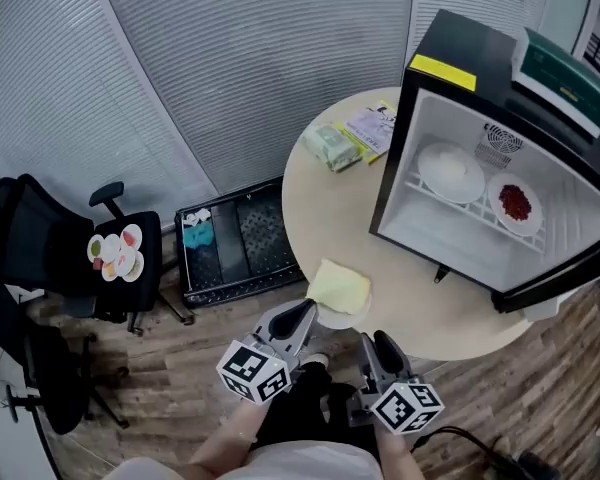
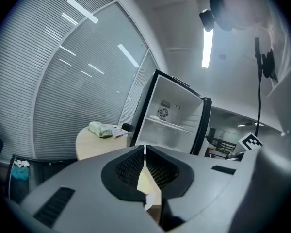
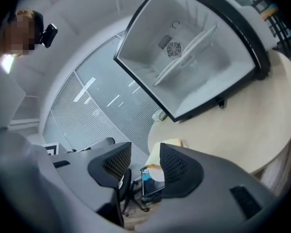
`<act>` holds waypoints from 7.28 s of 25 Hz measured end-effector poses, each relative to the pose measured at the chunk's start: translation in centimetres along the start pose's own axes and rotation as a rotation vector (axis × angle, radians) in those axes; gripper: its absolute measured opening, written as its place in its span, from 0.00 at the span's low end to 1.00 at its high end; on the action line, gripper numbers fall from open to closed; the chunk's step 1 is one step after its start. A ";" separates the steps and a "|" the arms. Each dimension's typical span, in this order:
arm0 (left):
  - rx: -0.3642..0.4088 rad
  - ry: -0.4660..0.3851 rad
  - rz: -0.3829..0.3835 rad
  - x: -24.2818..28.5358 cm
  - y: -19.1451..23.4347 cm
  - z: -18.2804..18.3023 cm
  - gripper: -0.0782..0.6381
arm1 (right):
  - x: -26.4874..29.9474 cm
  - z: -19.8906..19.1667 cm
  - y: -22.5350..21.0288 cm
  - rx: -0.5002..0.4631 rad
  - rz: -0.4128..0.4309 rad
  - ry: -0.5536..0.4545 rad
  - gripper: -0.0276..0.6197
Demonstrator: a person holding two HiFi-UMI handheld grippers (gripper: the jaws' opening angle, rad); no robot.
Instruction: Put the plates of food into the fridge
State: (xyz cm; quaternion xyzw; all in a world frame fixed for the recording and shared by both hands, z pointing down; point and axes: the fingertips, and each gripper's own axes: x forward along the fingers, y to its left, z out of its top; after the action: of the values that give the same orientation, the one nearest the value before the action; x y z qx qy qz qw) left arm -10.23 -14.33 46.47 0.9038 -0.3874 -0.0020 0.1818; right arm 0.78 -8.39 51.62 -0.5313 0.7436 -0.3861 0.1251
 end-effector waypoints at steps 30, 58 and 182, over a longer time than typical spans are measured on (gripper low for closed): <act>-0.060 0.120 0.008 -2.0 10.0 -4.7 0.12 | 10.0 -12.2 -4.8 0.718 -0.112 0.019 0.30; -0.069 0.162 -0.065 0.7 10.1 -5.1 0.12 | 11.2 -10.5 -4.8 0.936 -0.072 -0.112 0.07; 0.078 0.115 -0.462 16.0 -12.0 1.1 0.12 | -5.3 22.2 -10.5 -0.064 -0.362 -0.553 0.06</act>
State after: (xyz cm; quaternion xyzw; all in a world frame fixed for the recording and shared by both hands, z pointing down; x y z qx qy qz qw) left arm 9.18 -18.26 43.68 0.9734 -0.1592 0.0231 0.1634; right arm 23.43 -14.88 42.99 -0.7432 0.5868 -0.2194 0.2349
